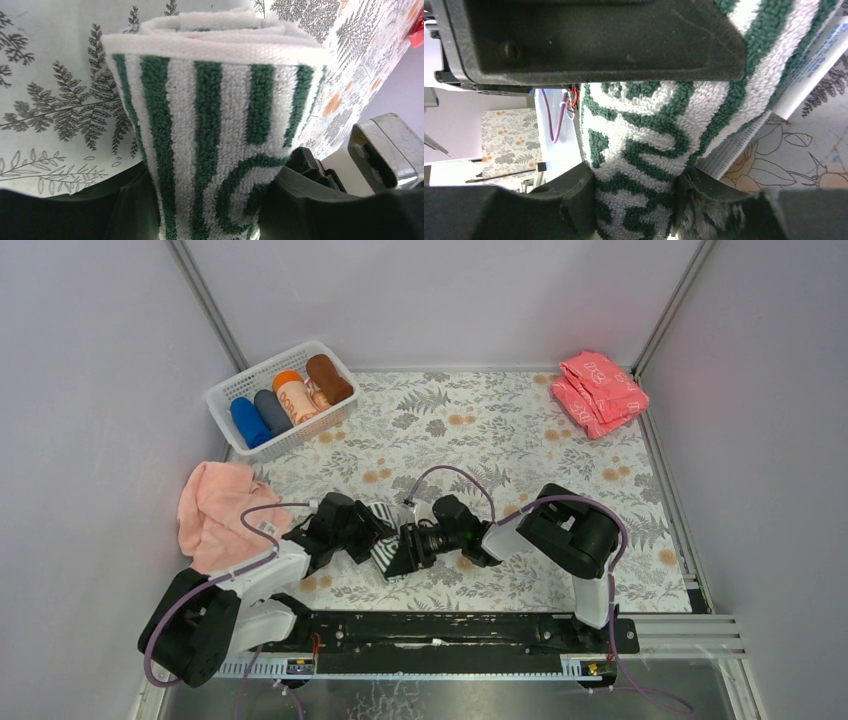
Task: Roll the towels
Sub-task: Pick up the towel at the center of the board.
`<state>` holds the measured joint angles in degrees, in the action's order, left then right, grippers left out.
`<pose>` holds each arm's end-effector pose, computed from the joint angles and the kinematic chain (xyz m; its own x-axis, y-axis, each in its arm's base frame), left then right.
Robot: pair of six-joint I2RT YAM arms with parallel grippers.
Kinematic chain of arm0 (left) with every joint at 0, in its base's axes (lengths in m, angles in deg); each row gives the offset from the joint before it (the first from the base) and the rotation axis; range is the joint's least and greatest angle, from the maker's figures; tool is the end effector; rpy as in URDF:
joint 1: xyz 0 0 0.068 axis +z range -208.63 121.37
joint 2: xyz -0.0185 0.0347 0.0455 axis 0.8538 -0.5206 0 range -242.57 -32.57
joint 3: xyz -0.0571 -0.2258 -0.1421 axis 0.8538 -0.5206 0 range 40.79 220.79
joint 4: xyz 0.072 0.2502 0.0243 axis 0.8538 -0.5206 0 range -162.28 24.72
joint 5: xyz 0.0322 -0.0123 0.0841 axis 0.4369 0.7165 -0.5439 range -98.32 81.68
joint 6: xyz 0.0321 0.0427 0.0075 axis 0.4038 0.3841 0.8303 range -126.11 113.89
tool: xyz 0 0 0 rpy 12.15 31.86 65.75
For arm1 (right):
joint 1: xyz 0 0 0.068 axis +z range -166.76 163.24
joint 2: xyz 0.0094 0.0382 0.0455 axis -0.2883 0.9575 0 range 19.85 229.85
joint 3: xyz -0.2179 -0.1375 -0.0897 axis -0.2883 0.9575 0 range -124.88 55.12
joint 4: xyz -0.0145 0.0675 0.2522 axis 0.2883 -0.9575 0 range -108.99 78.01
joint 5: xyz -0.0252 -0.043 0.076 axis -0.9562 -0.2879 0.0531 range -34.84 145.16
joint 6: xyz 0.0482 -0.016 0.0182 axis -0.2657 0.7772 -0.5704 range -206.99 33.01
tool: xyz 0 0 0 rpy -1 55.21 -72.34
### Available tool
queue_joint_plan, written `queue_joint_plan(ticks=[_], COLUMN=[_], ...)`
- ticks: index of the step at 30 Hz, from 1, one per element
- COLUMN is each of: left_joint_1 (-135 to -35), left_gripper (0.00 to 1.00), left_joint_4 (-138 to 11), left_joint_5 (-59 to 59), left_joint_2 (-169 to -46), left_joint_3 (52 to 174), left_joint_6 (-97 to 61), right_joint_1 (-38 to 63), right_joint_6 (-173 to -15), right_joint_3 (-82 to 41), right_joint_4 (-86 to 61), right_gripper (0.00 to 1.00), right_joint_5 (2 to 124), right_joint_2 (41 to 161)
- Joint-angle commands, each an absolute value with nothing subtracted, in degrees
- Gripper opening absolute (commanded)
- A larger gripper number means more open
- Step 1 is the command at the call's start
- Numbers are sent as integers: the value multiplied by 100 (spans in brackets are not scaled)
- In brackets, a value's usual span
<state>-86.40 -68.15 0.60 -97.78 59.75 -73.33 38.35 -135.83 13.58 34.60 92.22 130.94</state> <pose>0.1686 -0.0951 0.1351 -0.7663 -0.6259 -0.1452 -0.4038 0.6450 -0.6488 0.1832 0.3002 0.1113 -0.8787 -0.2094 -0.4290 -0.4716 0.2419 0.8480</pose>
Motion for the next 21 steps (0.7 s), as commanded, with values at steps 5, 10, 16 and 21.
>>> queue_joint_plan(ticks=[5,10,16,21], left_joint_1=[-8811,-8524,-7865,-7300], left_gripper=[41,36,35,35], left_joint_4=[-7080,-7766,-8372,-8693], left_joint_5=[-284,-585,-422,74], left_joint_2=[-10440,-10513,-10694,-10863], left_joint_3=[6027,6693,7632,8487], left_joint_6=[-7050,-6485,-5699,-5169], right_joint_1=[3811,3715,3441,3289], right_joint_6=[-13700,-12864,-11600,-10729], right_joint_3=[1482,1411,1288,1133], right_joint_4=[2642,1299,-830,-2200], right_gripper=[49,72,86,95], right_joint_5=[9166,8777,7775,6308], right_joint_2=[13126,12183,10687,9532])
